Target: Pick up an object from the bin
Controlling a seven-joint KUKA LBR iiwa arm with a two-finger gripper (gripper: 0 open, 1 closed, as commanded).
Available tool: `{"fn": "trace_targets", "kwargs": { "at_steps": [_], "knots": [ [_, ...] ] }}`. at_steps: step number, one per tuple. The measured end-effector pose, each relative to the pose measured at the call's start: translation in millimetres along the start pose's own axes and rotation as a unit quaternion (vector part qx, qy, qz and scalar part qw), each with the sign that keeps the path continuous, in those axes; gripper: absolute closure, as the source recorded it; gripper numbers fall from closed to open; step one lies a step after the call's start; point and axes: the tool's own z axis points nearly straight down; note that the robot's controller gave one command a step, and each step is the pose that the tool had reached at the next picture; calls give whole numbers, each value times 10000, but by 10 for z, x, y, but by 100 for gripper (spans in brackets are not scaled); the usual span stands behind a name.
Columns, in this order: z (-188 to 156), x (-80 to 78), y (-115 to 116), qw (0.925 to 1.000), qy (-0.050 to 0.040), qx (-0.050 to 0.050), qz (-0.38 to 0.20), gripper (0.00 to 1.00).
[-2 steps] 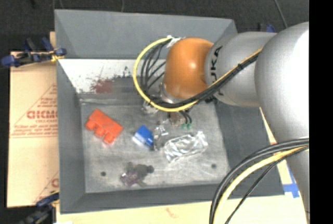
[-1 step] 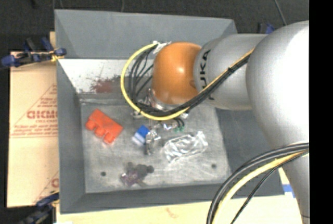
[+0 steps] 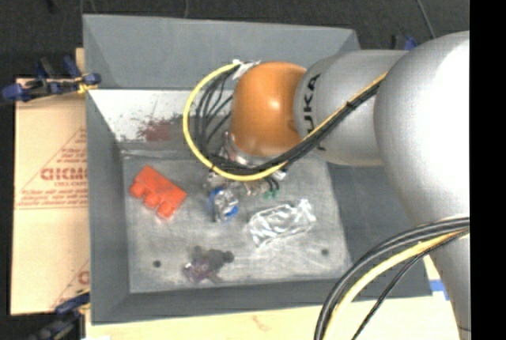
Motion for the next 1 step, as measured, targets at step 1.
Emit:
{"fn": "trace_targets", "kwargs": {
  "at_steps": [1],
  "knots": [
    [-1378, -551, -244, 9902, 35, -2, -1395, 100]
  ]
}}
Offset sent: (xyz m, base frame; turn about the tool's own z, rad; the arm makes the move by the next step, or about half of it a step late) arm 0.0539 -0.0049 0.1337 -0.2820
